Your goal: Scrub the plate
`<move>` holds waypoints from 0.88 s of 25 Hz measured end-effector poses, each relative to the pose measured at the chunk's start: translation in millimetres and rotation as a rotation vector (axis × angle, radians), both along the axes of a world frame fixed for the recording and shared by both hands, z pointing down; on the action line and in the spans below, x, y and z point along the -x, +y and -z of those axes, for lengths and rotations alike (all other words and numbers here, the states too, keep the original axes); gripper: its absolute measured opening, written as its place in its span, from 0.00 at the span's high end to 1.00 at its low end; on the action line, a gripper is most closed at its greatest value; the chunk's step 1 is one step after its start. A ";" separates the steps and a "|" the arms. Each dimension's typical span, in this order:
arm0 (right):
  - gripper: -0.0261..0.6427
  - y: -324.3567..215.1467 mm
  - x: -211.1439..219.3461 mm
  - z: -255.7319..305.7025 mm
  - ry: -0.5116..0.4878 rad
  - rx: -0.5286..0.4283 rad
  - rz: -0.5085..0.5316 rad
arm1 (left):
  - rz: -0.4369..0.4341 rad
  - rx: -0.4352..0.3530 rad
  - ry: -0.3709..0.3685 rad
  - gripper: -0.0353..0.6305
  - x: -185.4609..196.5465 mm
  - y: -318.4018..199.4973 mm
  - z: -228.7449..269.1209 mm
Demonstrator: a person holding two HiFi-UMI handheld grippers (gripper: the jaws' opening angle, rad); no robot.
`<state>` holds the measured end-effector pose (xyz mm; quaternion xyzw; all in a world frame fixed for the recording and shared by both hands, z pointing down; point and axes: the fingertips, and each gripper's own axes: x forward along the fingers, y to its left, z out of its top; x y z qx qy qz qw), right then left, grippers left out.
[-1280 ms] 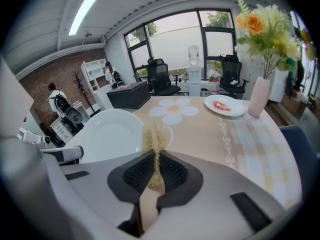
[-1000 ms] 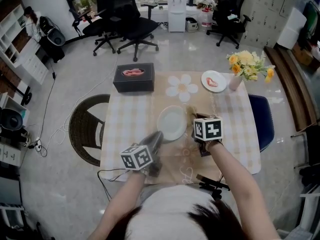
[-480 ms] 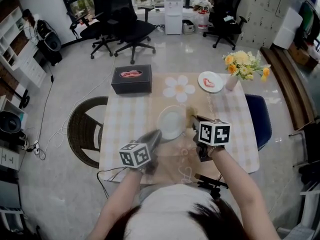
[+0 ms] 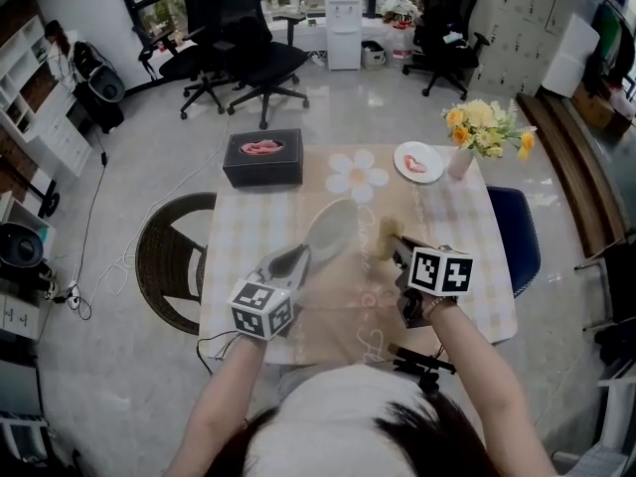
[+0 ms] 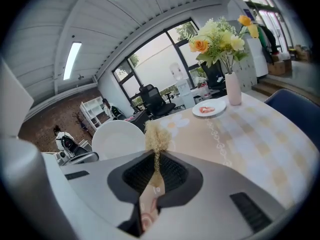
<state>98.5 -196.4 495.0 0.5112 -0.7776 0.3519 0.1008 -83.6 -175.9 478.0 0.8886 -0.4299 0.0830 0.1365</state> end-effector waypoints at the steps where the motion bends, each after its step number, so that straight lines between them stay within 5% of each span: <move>1: 0.91 1.2 -0.3 -0.1 -0.004 0.000 -0.001 | -0.019 -0.029 -0.054 0.92 -1.5 0.7 1.8; 15: 0.91 11.1 1.5 5.0 -0.032 -0.011 0.005 | -0.285 -0.401 -0.679 0.92 -24.2 3.7 3.0; 22: 0.91 12.7 -0.9 10.3 -0.004 -0.027 0.057 | -0.384 -0.566 -0.930 0.92 -35.5 13.7 -6.0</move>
